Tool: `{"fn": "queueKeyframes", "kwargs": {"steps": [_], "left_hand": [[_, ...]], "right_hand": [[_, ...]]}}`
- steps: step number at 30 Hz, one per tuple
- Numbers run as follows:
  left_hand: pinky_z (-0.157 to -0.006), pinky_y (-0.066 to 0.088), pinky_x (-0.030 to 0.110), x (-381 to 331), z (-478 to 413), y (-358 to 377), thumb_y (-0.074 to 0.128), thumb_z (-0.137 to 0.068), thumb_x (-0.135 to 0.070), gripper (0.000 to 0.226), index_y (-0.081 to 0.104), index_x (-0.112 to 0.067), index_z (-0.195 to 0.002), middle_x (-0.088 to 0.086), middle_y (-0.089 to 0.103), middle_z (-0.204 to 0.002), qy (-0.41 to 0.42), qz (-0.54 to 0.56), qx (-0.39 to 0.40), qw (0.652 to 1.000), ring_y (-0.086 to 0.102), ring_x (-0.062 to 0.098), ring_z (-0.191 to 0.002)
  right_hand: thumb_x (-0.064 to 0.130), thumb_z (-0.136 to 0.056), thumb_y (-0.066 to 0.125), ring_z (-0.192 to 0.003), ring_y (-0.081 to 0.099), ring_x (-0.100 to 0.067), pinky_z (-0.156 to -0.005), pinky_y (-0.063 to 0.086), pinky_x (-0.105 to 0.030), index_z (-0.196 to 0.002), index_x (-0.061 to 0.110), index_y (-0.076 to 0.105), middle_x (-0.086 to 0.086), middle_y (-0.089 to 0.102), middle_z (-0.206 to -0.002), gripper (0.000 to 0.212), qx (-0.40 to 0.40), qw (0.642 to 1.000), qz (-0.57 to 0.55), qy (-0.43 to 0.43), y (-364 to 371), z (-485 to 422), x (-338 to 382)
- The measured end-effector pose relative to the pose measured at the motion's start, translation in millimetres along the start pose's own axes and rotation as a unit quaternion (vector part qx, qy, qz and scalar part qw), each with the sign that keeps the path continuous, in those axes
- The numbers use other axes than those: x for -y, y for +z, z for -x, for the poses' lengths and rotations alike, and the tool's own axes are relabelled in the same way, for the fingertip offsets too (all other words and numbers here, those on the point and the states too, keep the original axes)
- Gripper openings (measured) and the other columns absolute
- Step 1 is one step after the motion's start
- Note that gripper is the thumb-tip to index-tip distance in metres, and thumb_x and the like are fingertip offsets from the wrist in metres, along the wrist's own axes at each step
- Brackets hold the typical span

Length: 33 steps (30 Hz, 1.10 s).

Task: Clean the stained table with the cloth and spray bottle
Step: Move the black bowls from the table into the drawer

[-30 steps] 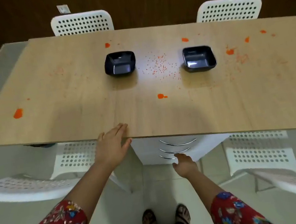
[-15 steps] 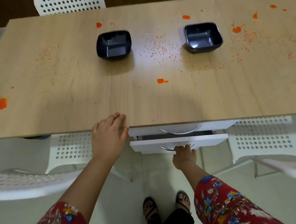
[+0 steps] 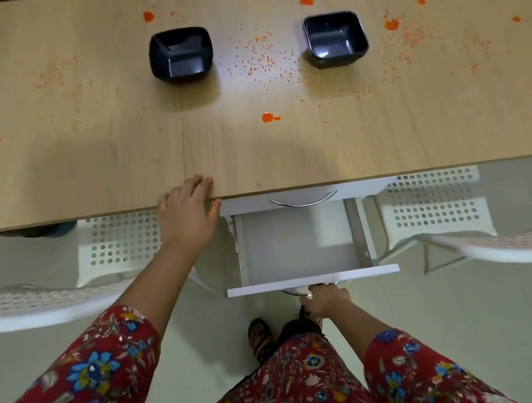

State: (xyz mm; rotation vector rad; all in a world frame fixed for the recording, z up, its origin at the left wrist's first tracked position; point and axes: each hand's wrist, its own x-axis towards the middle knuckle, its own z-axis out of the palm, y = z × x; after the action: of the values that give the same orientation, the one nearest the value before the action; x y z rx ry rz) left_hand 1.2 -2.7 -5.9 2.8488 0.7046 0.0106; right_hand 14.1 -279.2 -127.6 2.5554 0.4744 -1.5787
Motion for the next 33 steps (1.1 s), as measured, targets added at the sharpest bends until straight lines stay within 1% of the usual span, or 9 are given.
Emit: {"fn": "queueKeyframes", "kwargs": {"steps": [3, 5, 9, 13, 17, 20, 24, 30, 33], "left_hand": [[-0.105, 0.030, 0.043, -4, 0, -6, 0.052, -0.094, -0.040, 0.053, 0.044, -0.022, -0.143, 0.002, 0.043, -0.148, -0.008, -0.009, 0.026, 1.000, 0.044, 0.027, -0.129], [-0.105, 0.029, 0.043, -7, -1, -8, 0.053, -0.093, -0.043, 0.056, 0.042, -0.022, -0.143, 0.002, 0.040, -0.149, -0.019, -0.016, 0.050, 0.998, 0.042, 0.027, -0.130], [-0.105, 0.029, 0.041, -20, -19, -22, 0.054, -0.092, -0.044, 0.054, 0.045, -0.021, -0.140, 0.003, 0.046, -0.143, -0.025, -0.020, 0.072, 0.997, 0.045, 0.024, -0.127], [-0.097, 0.041, 0.037, -36, -58, -38, 0.060, -0.091, -0.035, 0.049, 0.050, -0.023, -0.137, -0.002, 0.051, -0.138, -0.058, 0.142, 0.021, 0.988, 0.049, 0.021, -0.123], [-0.095, 0.043, 0.037, -43, -140, -54, 0.063, -0.091, -0.029, 0.048, 0.050, -0.016, -0.135, 0.005, 0.052, -0.136, -0.104, 0.241, -0.089, 0.961, 0.049, 0.026, -0.123], [-0.099, 0.041, 0.041, -36, -200, -64, 0.063, -0.091, -0.028, 0.054, 0.046, -0.010, -0.139, 0.012, 0.047, -0.140, -0.170, 0.274, -0.151, 0.934, 0.045, 0.031, -0.127], [-0.102, 0.040, 0.046, -17, -259, -66, 0.056, -0.096, -0.033, 0.058, 0.037, -0.007, -0.144, 0.017, 0.039, -0.145, -0.307, 0.346, -0.099, 0.881, 0.044, 0.037, -0.127], [-0.098, 0.041, 0.049, 7, -284, -61, 0.057, -0.092, -0.024, 0.053, 0.043, -0.014, -0.141, 0.019, 0.040, -0.141, -0.405, 0.263, -0.075, 0.873, 0.037, 0.039, -0.128], [-0.080, 0.044, 0.037, 13, -285, -54, 0.053, -0.090, -0.014, 0.037, 0.058, -0.008, -0.125, 0.021, 0.058, -0.124, -0.385, 0.276, -0.039, 0.880, 0.053, 0.040, -0.111]], "right_hand": [[0.054, -0.098, 0.033, -0.133, 0.043, -0.029, -0.110, 0.034, -0.040, -0.141, 0.011, 0.046, -0.010, 0.043, -0.149, 0.062, 0.073, 0.997, 0.012, -0.040, -31, 9, 2], [0.050, -0.100, 0.035, -0.130, 0.045, -0.028, -0.106, 0.035, -0.035, -0.138, 0.009, 0.049, -0.011, 0.047, -0.144, 0.058, 0.057, 0.995, -0.026, -0.074, -63, 23, 2], [0.045, -0.097, 0.047, -0.112, 0.058, -0.021, -0.092, 0.044, -0.032, -0.123, 0.019, 0.060, 0.001, 0.062, -0.121, 0.039, -0.117, 0.973, -0.165, -0.113, -151, 52, -3], [0.030, -0.095, 0.052, -0.077, 0.068, -0.019, -0.079, 0.055, -0.040, -0.085, 0.020, 0.069, 0.005, 0.073, -0.081, 0.023, -0.289, 0.876, -0.356, -0.146, -248, 54, -7], [0.035, -0.096, 0.048, -0.094, 0.064, -0.029, -0.071, 0.046, -0.034, -0.121, 0.022, 0.054, 0.000, 0.068, -0.105, 0.029, -0.459, 0.804, -0.374, -0.051, -358, 25, -18], [0.042, -0.098, 0.043, -0.106, 0.060, -0.037, -0.074, 0.042, -0.036, -0.142, 0.018, 0.032, -0.014, 0.062, -0.123, 0.051, -0.437, 0.813, -0.384, 0.002, -412, -7, -29], [0.036, -0.099, 0.043, -0.093, 0.062, -0.038, -0.077, 0.050, -0.040, -0.132, 0.009, 0.042, -0.018, 0.062, -0.110, 0.042, -0.354, 0.828, -0.434, 0.001, -438, -47, -31], [0.014, -0.094, 0.040, -0.077, 0.061, -0.034, -0.065, 0.048, -0.040, -0.116, 0.011, 0.049, -0.012, 0.061, -0.091, 0.024, -0.368, 0.773, -0.516, -0.013, -428, -61, -23], [0.012, -0.093, 0.041, -0.065, 0.056, -0.025, -0.055, 0.042, -0.033, -0.115, 0.011, 0.051, -0.015, 0.063, -0.091, 0.024, -0.343, 0.741, -0.576, -0.042, -420, -52, -9]]}}
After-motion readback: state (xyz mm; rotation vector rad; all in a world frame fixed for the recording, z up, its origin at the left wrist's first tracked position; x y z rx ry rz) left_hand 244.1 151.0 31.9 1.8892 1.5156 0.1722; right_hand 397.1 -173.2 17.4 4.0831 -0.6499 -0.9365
